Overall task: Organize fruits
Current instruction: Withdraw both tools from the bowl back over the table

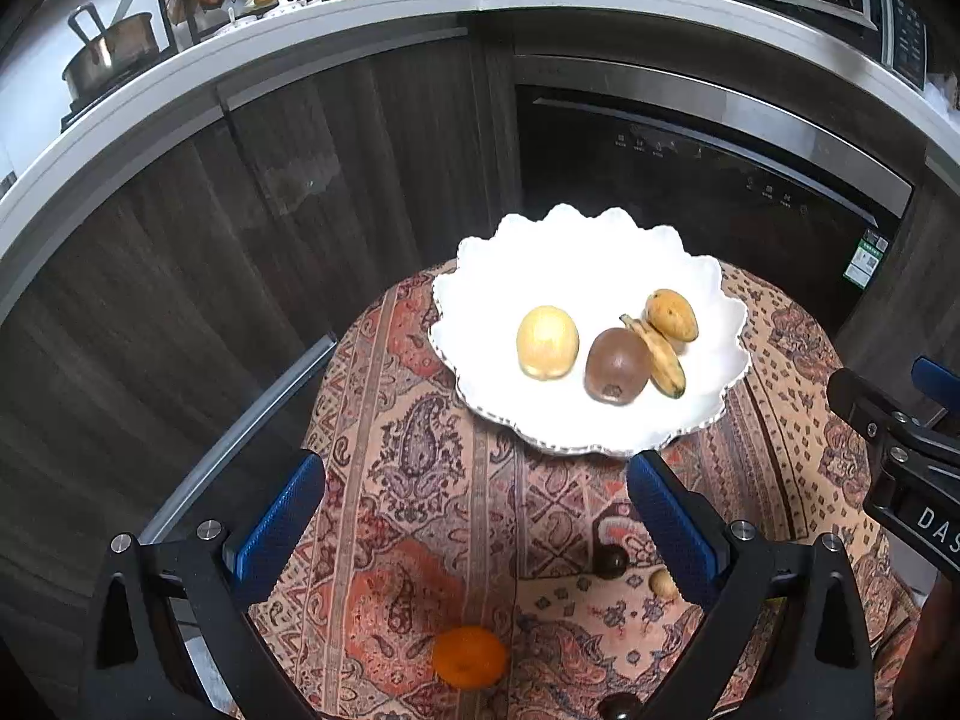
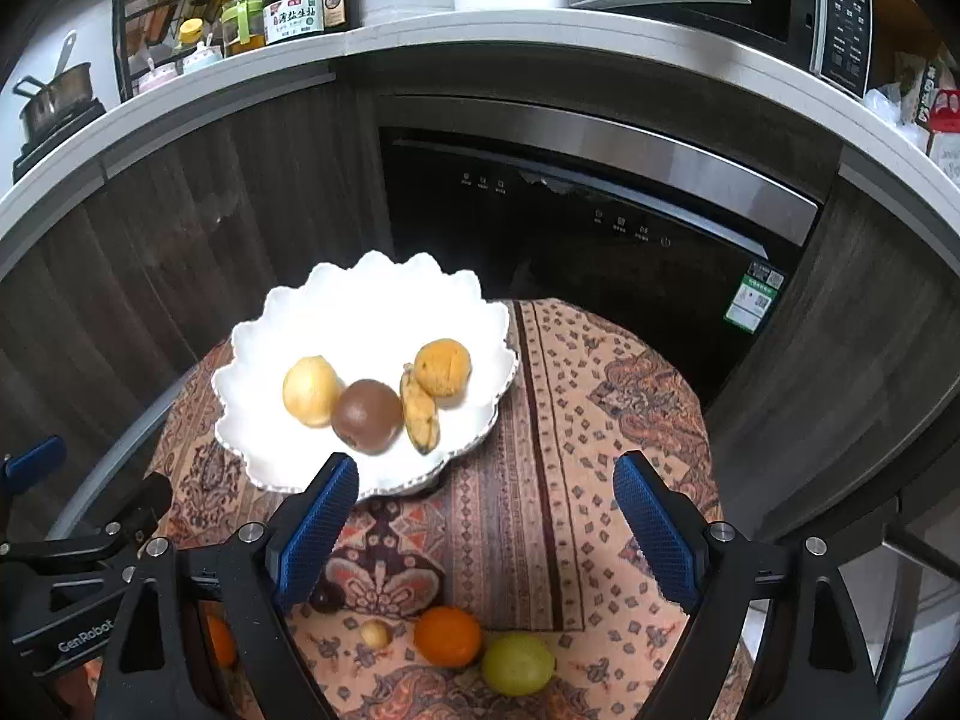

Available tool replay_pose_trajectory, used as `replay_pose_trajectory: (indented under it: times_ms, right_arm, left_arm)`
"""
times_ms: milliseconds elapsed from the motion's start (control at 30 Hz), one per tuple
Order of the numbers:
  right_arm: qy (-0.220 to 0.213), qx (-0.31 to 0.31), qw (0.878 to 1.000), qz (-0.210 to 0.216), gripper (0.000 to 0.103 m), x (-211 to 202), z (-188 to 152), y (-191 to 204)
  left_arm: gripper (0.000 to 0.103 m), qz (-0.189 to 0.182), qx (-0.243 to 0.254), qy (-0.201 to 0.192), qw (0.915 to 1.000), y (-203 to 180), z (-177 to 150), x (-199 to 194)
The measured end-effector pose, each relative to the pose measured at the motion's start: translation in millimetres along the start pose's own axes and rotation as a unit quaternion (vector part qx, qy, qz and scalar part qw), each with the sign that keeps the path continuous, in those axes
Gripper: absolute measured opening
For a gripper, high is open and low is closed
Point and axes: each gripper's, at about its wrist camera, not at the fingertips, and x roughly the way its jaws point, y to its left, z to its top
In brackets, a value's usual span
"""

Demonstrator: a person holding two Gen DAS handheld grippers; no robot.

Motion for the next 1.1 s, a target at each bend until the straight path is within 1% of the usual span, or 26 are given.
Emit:
replay_pose_trajectory:
  times_ms: [467,767,1100]
  right_arm:
    - [0.019,-0.011,1.000,-0.002,0.088,0,-34,6]
    - [0.038,-0.007,0.999,-0.009,0.088,7,-63,-9]
    - [0.066,0.010,0.998,-0.008,0.088,13,-105,-32]
  left_arm:
    - [0.102,0.006,0.011,0.014,0.9998,-1,-40,2]
    - [0.102,0.002,0.011,0.017,0.9998,-18,-67,7]
    - [0.102,-0.021,0.020,0.020,0.9994,-38,-98,9]
